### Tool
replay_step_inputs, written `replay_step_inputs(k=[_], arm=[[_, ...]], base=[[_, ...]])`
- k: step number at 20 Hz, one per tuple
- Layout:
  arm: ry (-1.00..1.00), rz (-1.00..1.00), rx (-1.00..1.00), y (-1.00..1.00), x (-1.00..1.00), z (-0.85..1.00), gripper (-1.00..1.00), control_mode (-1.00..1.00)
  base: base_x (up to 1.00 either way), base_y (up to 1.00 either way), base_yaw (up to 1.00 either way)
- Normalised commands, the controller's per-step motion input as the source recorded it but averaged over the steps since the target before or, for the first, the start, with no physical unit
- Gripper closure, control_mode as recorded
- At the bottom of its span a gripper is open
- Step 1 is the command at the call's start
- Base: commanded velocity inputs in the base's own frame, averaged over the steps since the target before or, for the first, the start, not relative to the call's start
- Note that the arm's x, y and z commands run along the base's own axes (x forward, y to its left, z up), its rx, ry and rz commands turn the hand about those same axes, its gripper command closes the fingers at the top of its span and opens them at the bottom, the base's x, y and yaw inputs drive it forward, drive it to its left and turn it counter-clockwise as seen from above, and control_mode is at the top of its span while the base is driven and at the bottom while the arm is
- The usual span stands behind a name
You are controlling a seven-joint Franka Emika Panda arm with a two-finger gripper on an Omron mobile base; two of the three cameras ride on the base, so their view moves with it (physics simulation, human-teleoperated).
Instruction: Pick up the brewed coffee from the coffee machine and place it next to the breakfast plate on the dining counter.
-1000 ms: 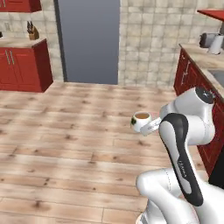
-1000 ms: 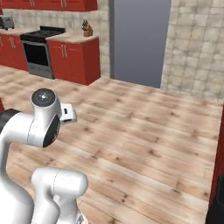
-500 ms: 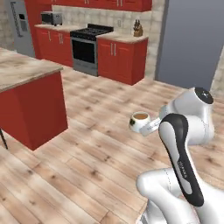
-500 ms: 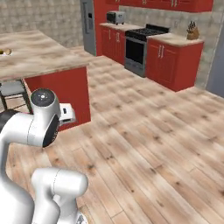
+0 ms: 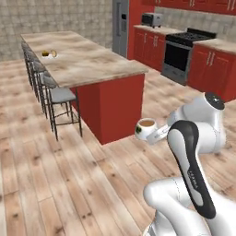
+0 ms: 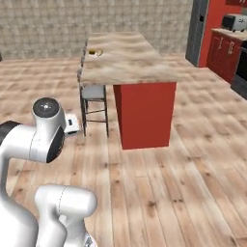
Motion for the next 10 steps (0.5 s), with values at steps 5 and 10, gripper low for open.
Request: replay_step_inputs(k=[5,10], arm=[[0.0,0.0,0.0,0.0,0.0,0.0,1.0,1.0],[0.0,0.0,0.0,0.0,0.0,0.0,1.0,1.0]], base=[[0.95,0.59,0.42],[1.0,0.64,0.26]])
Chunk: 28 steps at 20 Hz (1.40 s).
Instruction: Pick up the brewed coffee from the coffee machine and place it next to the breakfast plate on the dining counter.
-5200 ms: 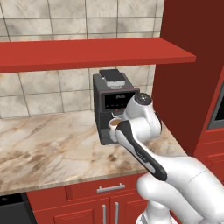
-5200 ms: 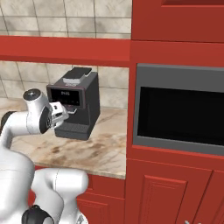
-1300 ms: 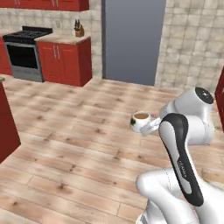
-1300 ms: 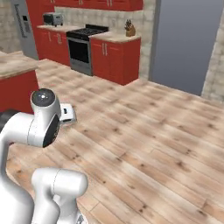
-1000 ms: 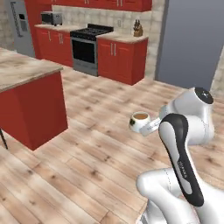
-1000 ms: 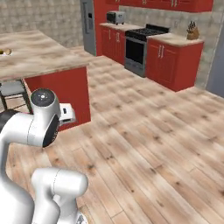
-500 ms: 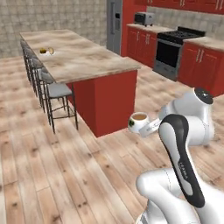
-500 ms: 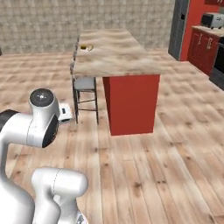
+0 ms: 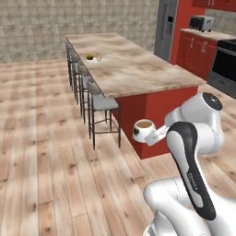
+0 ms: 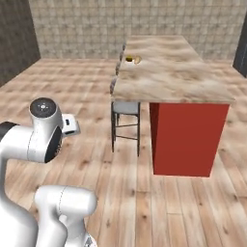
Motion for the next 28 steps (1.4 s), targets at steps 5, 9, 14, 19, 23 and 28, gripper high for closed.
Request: replay_step_inputs(k=[5,9,14,19,23,28], arm=[[0.0,0.0,0.0,0.0,0.0,0.0,1.0,1.0],[0.0,0.0,0.0,0.0,0.0,0.0,1.0,1.0],[0.0,0.0,0.0,0.0,0.0,0.0,1.0,1.0],[0.0,0.0,0.0,0.0,0.0,0.0,1.0,1.0],[0.0,0.0,0.0,0.0,0.0,0.0,1.0,1.0],[0.0,0.0,0.0,0.0,0.0,0.0,1.0,1.0]], base=[[1.0,0.57,0.1],[1.0,0.53,-0.01],[1.0,0.67,-0.21],[0.99,0.81,-0.37],[0.86,0.97,-0.45],[0.69,1.0,-0.48]])
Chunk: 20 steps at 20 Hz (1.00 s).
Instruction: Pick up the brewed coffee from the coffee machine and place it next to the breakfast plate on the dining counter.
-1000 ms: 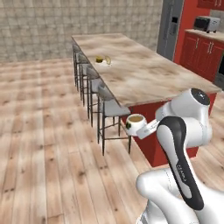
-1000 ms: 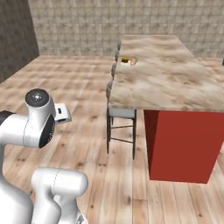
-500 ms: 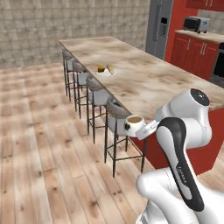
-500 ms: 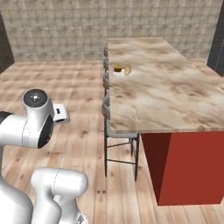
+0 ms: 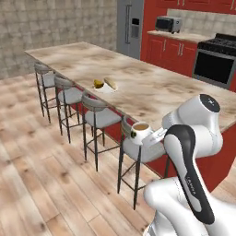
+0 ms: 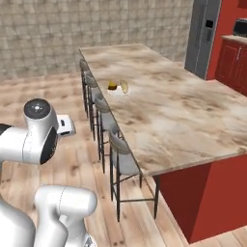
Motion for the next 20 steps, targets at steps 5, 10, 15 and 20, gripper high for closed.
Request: replay_step_inputs(k=[5,10,15,20], arm=[[0.0,0.0,0.0,0.0,0.0,0.0,1.0,1.0],[0.0,0.0,0.0,0.0,0.0,0.0,1.0,1.0],[0.0,0.0,0.0,0.0,0.0,0.0,1.0,1.0],[0.0,0.0,0.0,0.0,0.0,0.0,1.0,1.0]], base=[[0.66,0.97,-0.47],[0.7,0.81,-0.46],[0.72,0.81,-0.44],[0.59,0.92,-0.43]])
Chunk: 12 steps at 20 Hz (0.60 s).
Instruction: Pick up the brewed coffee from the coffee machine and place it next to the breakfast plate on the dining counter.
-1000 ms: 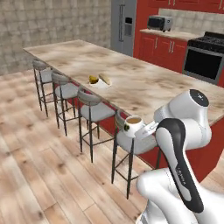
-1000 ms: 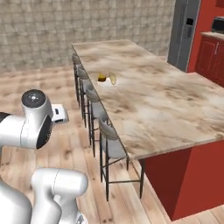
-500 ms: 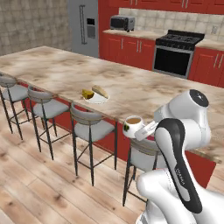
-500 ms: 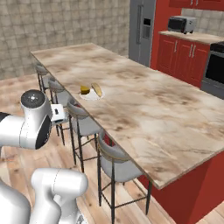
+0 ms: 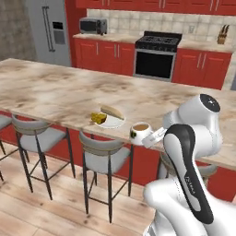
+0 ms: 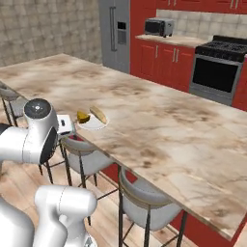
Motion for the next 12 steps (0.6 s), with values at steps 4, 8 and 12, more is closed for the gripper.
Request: replay_step_inputs(k=[4,8,12], arm=[[0.0,0.0,0.0,0.0,0.0,0.0,1.0,1.0],[0.0,0.0,0.0,0.0,0.0,0.0,1.0,1.0],[0.0,0.0,0.0,0.0,0.0,0.0,1.0,1.0]], base=[[0.46,0.86,-0.41],[0.41,0.52,-0.41],[0.39,0.35,-0.4]])
